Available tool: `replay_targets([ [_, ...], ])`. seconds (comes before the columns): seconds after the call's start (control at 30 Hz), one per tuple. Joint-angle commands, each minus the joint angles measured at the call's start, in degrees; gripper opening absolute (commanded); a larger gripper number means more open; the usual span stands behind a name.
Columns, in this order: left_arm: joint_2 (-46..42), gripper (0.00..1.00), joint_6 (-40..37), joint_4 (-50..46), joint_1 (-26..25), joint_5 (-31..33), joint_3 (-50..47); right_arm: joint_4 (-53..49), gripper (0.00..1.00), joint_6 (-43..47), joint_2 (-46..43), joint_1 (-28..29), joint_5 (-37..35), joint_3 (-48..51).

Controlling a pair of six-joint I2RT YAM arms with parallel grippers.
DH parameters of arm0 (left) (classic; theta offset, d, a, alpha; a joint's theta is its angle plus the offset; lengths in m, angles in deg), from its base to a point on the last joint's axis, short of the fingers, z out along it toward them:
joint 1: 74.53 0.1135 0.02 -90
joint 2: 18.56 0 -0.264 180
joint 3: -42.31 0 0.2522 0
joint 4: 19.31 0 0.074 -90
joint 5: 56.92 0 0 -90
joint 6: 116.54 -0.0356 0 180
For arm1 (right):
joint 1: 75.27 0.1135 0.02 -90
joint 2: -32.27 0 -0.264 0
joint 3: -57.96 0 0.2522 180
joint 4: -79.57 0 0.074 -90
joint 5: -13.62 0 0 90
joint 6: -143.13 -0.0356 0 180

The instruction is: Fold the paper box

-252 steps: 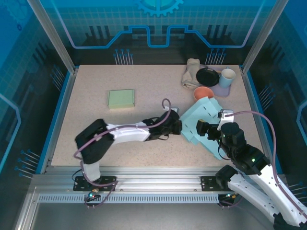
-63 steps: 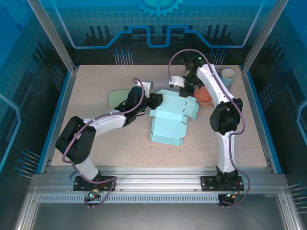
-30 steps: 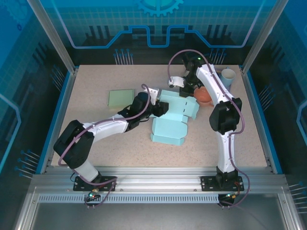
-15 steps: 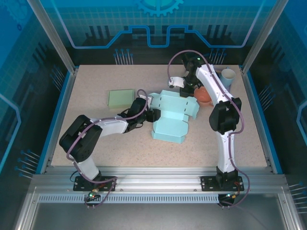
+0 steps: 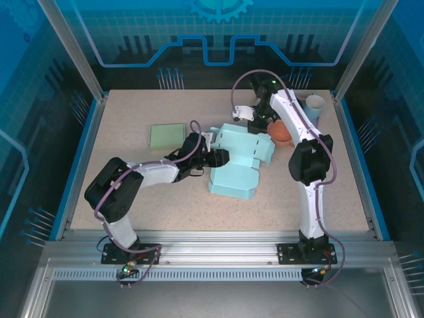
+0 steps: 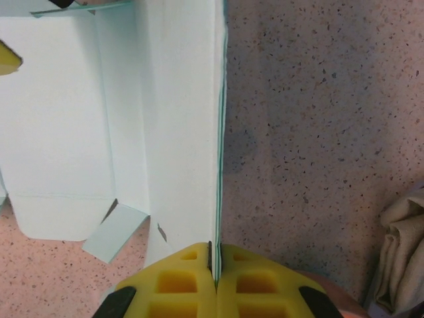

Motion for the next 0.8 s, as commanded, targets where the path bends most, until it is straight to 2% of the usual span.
replay_targets([
  [0.0, -3.6, 0.55, 1.1, 2.6, -0.1, -2.2, -0.3, 1.9, 0.0, -0.1, -1.3, 0.3, -0.4, 2.8],
  [0.1, -11.7, 0.55, -1.2, -1.4, 0.5, 1.3, -3.4, 6.3, 0.0, 0.0, -3.8, 0.6, -2.1, 5.9],
  [0.23, -23.7, 0.55, -4.7, -6.2, 0.6, 11.6, -8.7, 14.3, 0.0, 2.0, -9.2, 1.4, -3.3, 13.0],
  [0.37, -32.5, 0.52, -8.0, -6.9, 1.7, 25.1, -14.7, 28.7, 0.0, 9.7, -18.5, 4.6, -6.6, 28.7],
  [0.43, -35.4, 0.5, -8.0, -6.7, 3.7, 28.8, -17.3, 38.0, 0.0, 14.4, -23.5, 6.8, -8.1, 37.2],
  [0.53, -36.4, 0.49, -7.4, -4.1, 6.3, 28.0, -20.5, 50.4, 0.0, 16.1, -27.9, 9.3, -10.1, 45.0],
  [0.77, -30.6, 0.46, -9.8, 7.8, 6.7, 22.6, -26.4, 75.0, 0.0, 18.3, -33.4, 13.7, -16.3, 59.7],
])
